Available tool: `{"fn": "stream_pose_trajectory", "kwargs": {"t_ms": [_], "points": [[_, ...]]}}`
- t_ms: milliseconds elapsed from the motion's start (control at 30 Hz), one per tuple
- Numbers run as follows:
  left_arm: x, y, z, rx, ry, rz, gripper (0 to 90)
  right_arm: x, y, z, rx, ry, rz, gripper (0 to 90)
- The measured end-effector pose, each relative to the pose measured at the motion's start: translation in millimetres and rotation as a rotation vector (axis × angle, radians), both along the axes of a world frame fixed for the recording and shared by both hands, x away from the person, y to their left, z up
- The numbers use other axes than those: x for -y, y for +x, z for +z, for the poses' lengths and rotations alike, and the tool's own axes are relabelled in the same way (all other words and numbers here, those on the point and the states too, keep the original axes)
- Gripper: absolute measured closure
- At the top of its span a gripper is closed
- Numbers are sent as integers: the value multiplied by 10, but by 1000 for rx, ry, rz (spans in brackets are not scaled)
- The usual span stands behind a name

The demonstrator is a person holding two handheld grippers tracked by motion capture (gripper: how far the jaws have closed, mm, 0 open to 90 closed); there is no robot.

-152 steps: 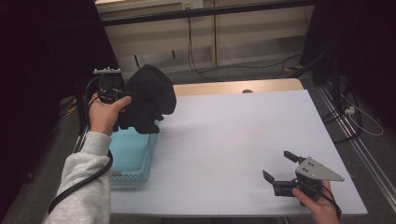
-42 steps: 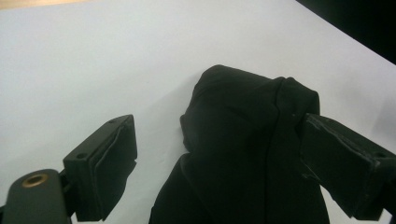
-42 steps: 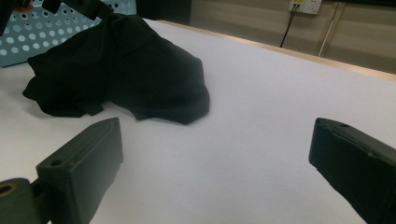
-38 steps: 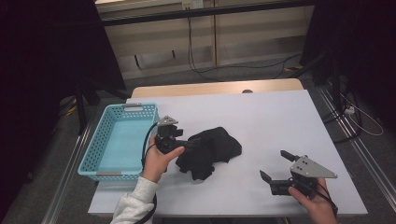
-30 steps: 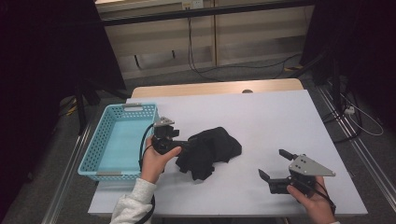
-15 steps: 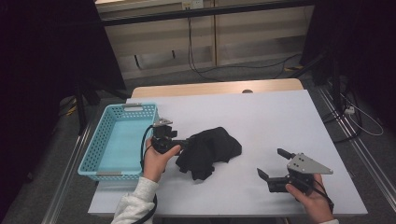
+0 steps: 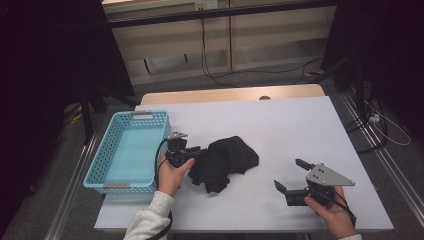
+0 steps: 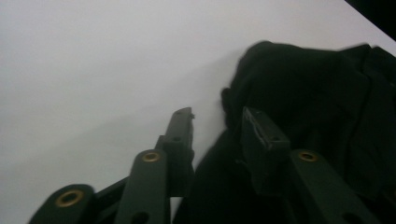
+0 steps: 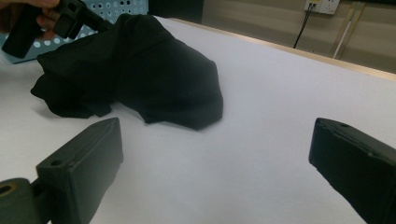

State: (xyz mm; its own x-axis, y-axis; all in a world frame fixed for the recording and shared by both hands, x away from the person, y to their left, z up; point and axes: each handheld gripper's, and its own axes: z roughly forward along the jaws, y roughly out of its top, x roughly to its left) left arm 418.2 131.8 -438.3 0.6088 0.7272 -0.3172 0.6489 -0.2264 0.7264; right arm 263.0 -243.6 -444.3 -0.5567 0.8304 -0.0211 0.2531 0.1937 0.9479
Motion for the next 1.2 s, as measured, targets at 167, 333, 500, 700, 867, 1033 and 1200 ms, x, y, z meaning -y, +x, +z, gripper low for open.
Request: {"fn": "stream_pose_trajectory", "kwargs": {"t_ms": [167, 333, 500, 700, 867, 1033, 1200], "points": [[108, -76, -3, -8, -8, -54, 726, -39, 34, -5, -4, -6, 15, 21], [253, -183, 44, 7, -18, -115, 766, -59, 72, -9, -5, -5, 22, 21], [387, -273, 41, 13, -16, -161, 775, -109, 133, -16, -9, -5, 32, 25], [527, -373, 31, 32, 9, -213, 774, -214, 216, -15, -11, -25, 48, 34], [549, -405, 49, 38, 18, -215, 774, -284, 323, -40, -35, -5, 50, 19], [588, -433, 49, 38, 15, -225, 779, -347, 405, -20, -39, -7, 37, 25], [692, -474, 10, 24, 15, -283, 778, -420, 431, -11, -41, -14, 62, 69]]}}
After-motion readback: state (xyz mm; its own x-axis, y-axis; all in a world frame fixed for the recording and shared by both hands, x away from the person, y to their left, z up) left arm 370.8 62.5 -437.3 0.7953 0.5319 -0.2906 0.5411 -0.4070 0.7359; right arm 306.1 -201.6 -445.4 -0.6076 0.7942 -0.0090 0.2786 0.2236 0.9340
